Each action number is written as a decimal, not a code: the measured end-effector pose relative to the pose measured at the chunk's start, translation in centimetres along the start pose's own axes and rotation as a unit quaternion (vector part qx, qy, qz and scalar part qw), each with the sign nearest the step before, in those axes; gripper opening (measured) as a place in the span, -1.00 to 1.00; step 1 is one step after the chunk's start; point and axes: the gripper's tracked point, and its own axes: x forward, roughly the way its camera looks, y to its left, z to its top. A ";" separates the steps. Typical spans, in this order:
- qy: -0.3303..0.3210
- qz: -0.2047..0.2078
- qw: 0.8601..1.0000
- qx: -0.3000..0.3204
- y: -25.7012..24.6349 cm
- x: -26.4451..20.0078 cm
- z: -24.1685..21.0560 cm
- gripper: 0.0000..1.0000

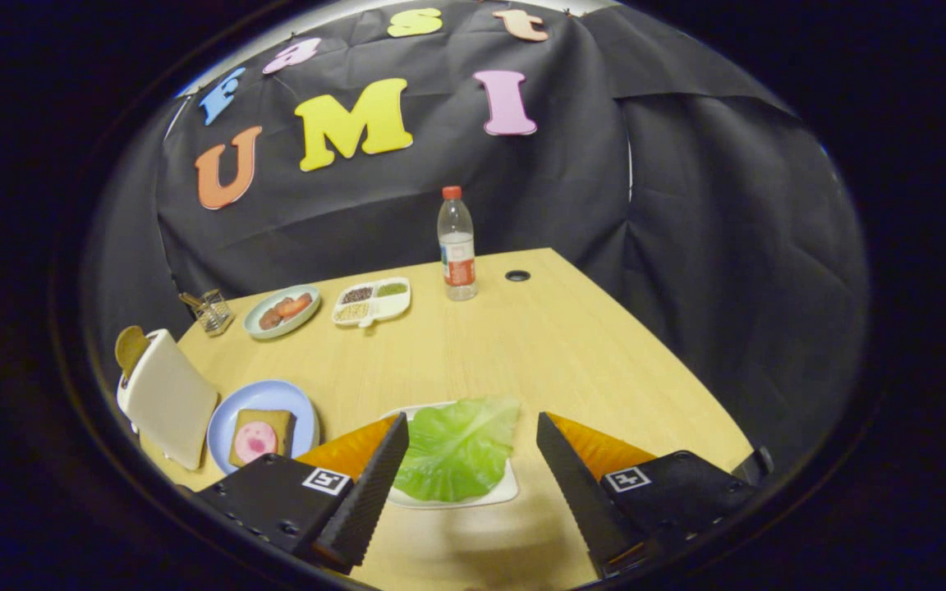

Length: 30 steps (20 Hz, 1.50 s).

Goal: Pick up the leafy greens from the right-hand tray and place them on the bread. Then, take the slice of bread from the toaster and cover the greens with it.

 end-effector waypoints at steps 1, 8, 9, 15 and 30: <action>0.014 0.001 1.000 -0.001 0.2 1.2 -0.7 0.92; 0.095 0.004 0.995 -0.038 2.7 5.9 -4.5 0.93; 0.105 0.003 0.994 -0.038 2.7 6.2 -5.0 0.93; 0.120 -0.009 0.992 -0.033 2.5 6.5 -5.6 0.94; 0.139 -0.011 0.990 -0.013 3.2 4.4 -5.8 -0.99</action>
